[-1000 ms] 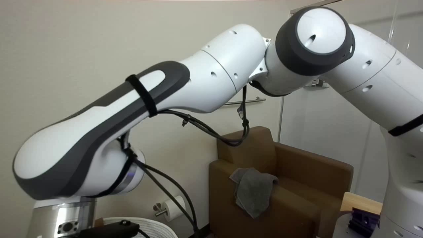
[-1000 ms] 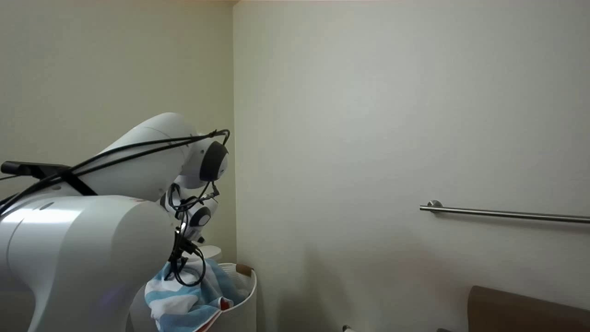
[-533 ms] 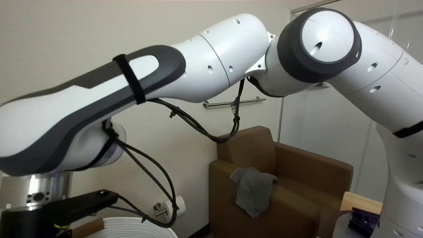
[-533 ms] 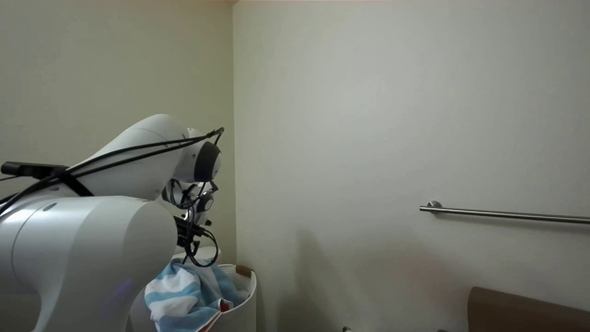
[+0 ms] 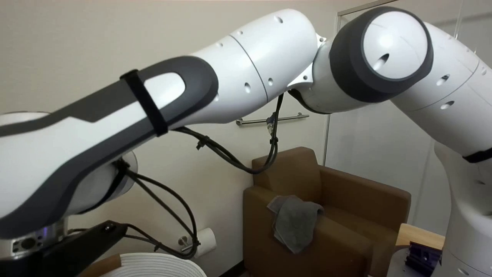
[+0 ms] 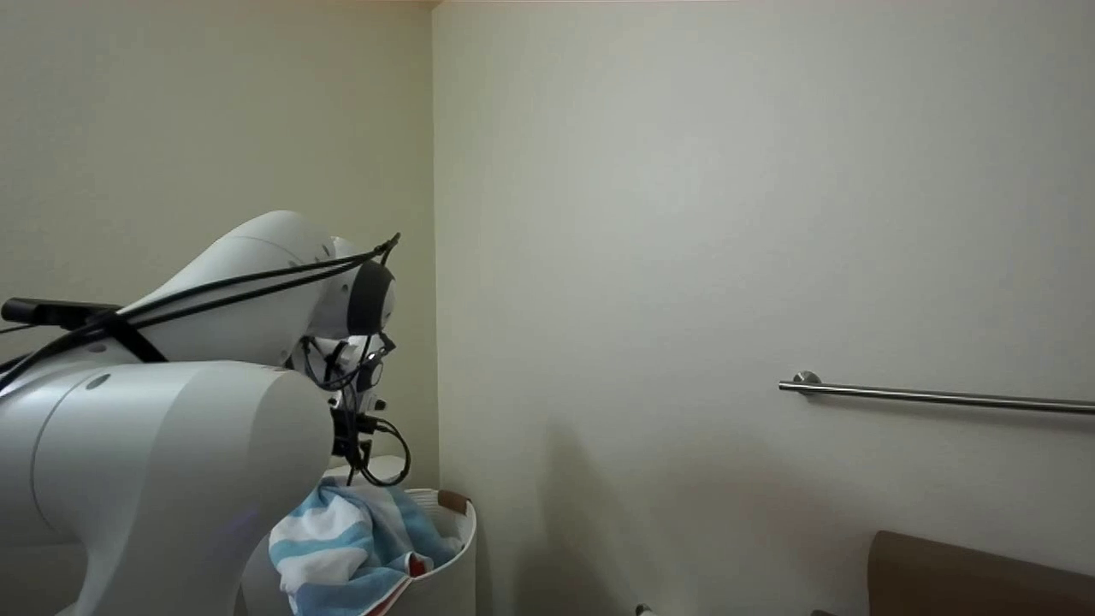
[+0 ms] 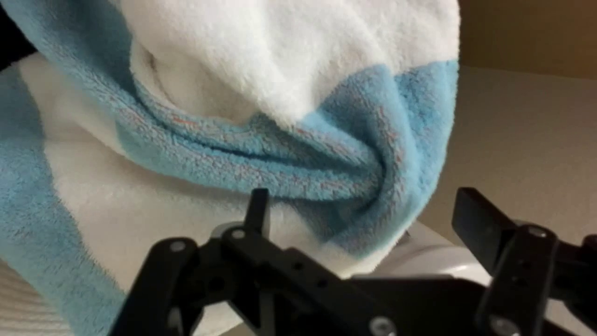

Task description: Pick up the towel from the bag and put it on the sofa

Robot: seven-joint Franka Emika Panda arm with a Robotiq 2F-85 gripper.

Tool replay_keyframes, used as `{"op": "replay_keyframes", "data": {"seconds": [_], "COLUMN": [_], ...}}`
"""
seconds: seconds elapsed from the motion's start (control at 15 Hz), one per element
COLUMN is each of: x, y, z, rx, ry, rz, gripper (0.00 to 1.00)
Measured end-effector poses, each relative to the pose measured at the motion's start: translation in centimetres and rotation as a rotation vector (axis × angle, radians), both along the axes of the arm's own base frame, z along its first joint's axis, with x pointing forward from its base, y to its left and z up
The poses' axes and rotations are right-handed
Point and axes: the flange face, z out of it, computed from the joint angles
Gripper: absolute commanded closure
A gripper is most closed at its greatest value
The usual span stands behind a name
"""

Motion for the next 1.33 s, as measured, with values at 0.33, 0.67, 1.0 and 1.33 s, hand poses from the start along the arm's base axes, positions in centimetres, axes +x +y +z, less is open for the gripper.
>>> {"op": "replay_keyframes", "data": {"seconds": [0.33, 0.67, 1.0, 1.33], "x": [-2.3, -3.0, -2.9, -2.5], "y": [0.7, 0.9, 0.6, -0.9], "z": [-5.4, -6.8, -7.0, -8.3], "rx": [-0.113, -0.131, -0.068, 0.003], "ry": [-0.025, -0.017, 0.047, 0.097], "rz": [0.075, 0.086, 0.050, 0.022], "gripper": [0.00, 0.26, 0.60, 0.88]}}
